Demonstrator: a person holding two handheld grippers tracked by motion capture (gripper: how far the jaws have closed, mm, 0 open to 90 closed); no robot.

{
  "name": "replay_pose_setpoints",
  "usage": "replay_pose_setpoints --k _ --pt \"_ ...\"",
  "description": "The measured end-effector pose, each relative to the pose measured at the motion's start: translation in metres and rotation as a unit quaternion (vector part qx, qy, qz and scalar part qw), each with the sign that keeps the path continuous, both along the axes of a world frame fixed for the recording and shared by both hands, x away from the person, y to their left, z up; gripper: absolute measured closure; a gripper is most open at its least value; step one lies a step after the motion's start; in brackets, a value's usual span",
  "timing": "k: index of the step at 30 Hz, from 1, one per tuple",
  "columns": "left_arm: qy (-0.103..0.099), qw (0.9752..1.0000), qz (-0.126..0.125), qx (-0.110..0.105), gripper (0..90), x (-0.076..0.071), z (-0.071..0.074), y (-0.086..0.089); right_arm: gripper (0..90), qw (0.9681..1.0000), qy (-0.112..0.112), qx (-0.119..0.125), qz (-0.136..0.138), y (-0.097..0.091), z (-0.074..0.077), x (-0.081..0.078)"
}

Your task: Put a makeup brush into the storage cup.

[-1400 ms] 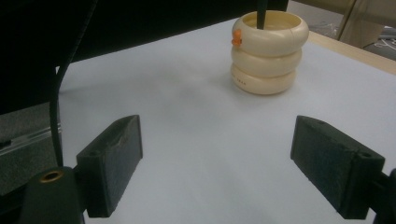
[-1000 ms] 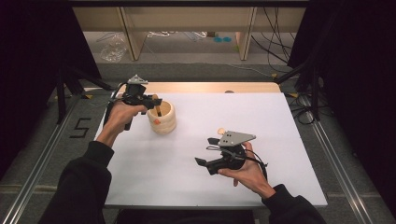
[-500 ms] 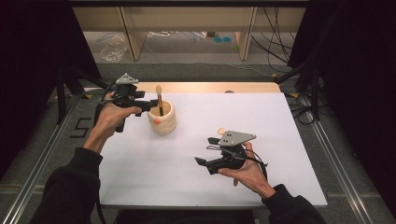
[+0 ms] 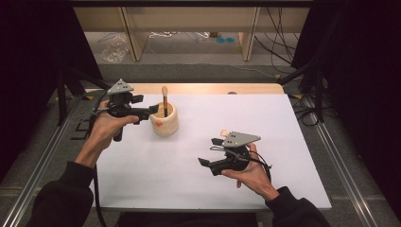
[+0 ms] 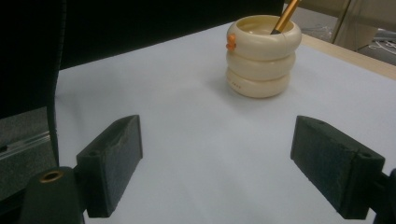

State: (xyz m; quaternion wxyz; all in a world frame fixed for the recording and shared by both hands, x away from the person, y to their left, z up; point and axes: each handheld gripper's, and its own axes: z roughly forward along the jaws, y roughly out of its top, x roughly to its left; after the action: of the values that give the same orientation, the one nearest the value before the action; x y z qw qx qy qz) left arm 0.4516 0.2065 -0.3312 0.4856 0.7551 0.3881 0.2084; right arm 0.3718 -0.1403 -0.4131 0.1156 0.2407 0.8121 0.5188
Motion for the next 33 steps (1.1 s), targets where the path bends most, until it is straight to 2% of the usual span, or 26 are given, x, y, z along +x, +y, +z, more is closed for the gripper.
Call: replay_pose_setpoints --k 7,8,10,12,14,22,28,33 --pt "-0.016 0.9995 -0.009 -0.025 23.3 -0.021 -0.003 -0.002 17.9 1.0 0.0 0.002 -0.005 -0.001 0.001 0.0" --pt "-0.009 0.9994 -0.004 -0.033 23.0 -0.026 -0.004 -0.002 18.0 0.9999 -0.008 0.004 -0.005 -0.001 0.001 0.001" --pt "-0.006 0.9991 -0.002 -0.042 22.2 -0.032 -0.004 -0.003 18.0 0.9999 -0.008 0.004 -0.006 -0.002 0.001 0.001" --pt "-0.016 0.999 -0.007 -0.041 21.7 -0.037 -0.004 -0.001 17.9 1.0 0.0 0.002 -0.006 -0.002 0.001 0.001" --pt "-0.015 0.9988 -0.007 -0.047 21.0 -0.043 -0.005 -0.001 17.9 1.0 0.0 0.001 -0.006 -0.002 0.001 0.001" --pt "-0.019 0.9986 -0.024 -0.043 20.1 -0.06 -0.015 -0.005 17.9 1.0 0.0 0.001 -0.008 -0.002 0.001 0.001" --pt "-0.014 0.9987 -0.025 -0.043 19.8 -0.073 -0.022 -0.005 17.9 1.0 -0.001 0.0 -0.009 -0.004 0.002 0.002" --pt "-0.02 0.9987 -0.026 -0.038 19.7 -0.081 -0.028 -0.004 17.9 1.0 0.001 0.002 -0.009 -0.004 0.002 0.002"
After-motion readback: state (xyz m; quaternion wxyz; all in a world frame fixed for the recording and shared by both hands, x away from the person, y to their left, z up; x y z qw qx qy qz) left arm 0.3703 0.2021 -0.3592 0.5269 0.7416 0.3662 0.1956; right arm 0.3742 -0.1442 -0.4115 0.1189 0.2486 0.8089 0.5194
